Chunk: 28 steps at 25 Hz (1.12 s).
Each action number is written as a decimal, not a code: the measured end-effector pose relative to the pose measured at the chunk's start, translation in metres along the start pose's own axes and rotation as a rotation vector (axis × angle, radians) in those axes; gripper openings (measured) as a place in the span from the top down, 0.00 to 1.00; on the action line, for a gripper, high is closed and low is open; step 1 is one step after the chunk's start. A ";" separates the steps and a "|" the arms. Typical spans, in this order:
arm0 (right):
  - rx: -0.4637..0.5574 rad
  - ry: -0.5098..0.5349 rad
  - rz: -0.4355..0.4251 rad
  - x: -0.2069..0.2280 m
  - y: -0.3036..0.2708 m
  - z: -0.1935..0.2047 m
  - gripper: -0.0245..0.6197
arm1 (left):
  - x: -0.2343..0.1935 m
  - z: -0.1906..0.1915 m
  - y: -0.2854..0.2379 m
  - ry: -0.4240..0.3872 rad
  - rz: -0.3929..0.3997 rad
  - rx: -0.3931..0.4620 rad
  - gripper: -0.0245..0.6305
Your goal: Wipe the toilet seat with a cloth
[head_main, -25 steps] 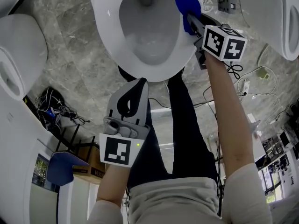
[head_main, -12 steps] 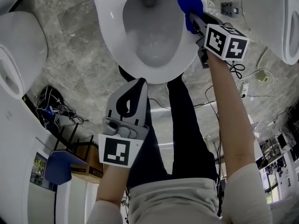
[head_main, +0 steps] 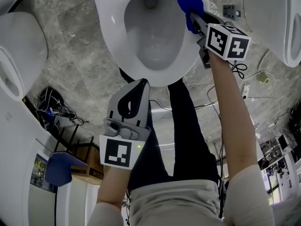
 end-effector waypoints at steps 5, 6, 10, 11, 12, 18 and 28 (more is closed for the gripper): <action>-0.006 0.024 0.005 -0.002 -0.004 -0.004 0.86 | -0.005 -0.003 0.000 0.000 -0.006 0.002 0.95; -0.007 0.028 0.009 -0.002 -0.003 -0.004 0.86 | -0.006 -0.003 0.001 -0.001 -0.009 0.003 0.95; -0.013 0.025 0.018 0.000 -0.011 -0.010 0.86 | -0.018 -0.010 -0.004 0.002 -0.024 0.004 0.95; -0.013 0.023 0.021 0.000 -0.013 -0.011 0.86 | -0.020 -0.012 -0.005 0.002 -0.027 0.007 0.95; -0.013 0.024 0.023 0.000 -0.014 -0.013 0.86 | -0.022 -0.013 -0.006 0.003 -0.028 0.011 0.95; -0.003 0.033 0.035 -0.001 -0.021 -0.023 0.86 | -0.028 -0.014 -0.004 0.009 -0.033 0.006 0.95; -0.028 0.044 0.052 -0.002 -0.038 -0.032 0.86 | -0.046 -0.013 -0.005 0.026 -0.049 0.010 0.95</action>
Point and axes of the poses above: the fingertips, and each gripper's own axes: y backward along the fingers, x to its right, z out of its underside, the point moved 1 cm from there along y, backward along the fingers, and after that the axes turned 14 degrees about -z, right-handed, at the moved point
